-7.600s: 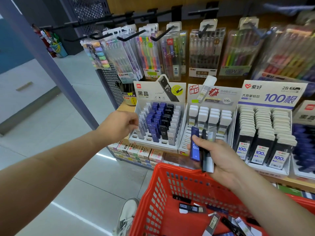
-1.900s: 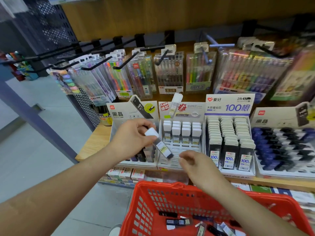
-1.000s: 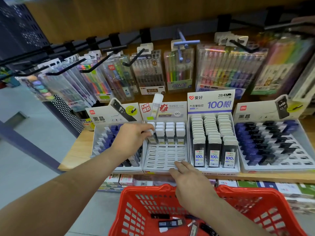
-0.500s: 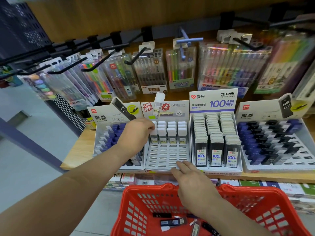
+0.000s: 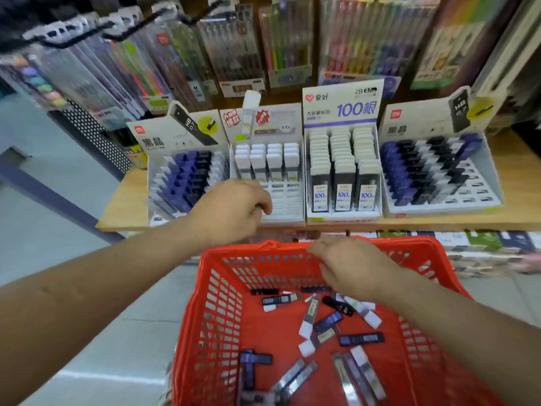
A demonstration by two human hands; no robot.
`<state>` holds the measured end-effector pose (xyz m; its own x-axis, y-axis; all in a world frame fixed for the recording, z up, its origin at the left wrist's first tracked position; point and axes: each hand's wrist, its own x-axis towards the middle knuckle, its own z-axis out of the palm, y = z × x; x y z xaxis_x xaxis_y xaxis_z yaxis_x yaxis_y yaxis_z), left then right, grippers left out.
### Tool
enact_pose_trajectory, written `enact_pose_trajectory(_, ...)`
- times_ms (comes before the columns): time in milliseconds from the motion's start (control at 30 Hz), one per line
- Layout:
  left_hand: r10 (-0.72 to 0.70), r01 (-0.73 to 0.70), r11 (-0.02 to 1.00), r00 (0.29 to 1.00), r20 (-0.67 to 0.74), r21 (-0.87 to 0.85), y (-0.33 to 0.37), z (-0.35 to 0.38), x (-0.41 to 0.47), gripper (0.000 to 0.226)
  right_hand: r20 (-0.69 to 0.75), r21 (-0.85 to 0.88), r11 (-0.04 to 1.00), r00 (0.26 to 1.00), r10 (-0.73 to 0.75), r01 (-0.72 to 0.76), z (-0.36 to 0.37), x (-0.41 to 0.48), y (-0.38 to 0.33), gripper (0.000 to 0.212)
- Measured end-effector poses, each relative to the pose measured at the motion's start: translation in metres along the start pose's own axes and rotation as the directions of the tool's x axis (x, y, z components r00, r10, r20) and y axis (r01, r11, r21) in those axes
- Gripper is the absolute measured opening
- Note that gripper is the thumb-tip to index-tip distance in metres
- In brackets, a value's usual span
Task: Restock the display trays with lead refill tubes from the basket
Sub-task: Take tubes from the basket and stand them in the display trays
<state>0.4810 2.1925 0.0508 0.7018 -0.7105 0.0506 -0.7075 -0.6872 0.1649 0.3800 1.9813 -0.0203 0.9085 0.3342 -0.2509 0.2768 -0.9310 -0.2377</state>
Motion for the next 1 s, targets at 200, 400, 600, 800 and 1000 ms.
enact_pose_trajectory(200, -0.009, -0.079, 0.986, 0.849, 0.528, 0.145, 0.047, 0.083, -0.061, 0.022, 0.310, -0.131, 0.988, 0.943, 0.123, -0.086, 0.072, -0.053, 0.034, 0.039)
enact_pose_trajectory(400, -0.233, 0.168, 0.972, 0.651, 0.722, 0.162, 0.068, 0.213, -0.120, 0.048, 0.435, -0.062, 0.942, 0.840, 0.323, -0.330, 0.143, -0.088, 0.041, 0.077)
enact_pose_trajectory(600, -0.319, 0.351, 0.931, 0.646, 0.694, 0.102, 0.097, 0.280, -0.130, 0.067, 0.437, 0.044, 0.829, 0.757, 0.486, -0.557, 0.206, -0.076, 0.018, 0.096)
enact_pose_trajectory(800, -0.326, 0.315, 0.935, 0.592, 0.737, 0.161, 0.106, 0.302, -0.131, 0.050, 0.299, -0.052, 0.864, 0.818, 0.492, -0.501, 0.230, -0.055, 0.024, 0.049)
enact_pose_trajectory(1000, -0.364, 0.543, 0.829, 0.705, 0.609, -0.133, 0.091, 0.301, -0.124, 0.033, 0.402, 0.088, 0.783, 0.741, 0.537, -0.615, 0.243, -0.056, 0.042, 0.042)
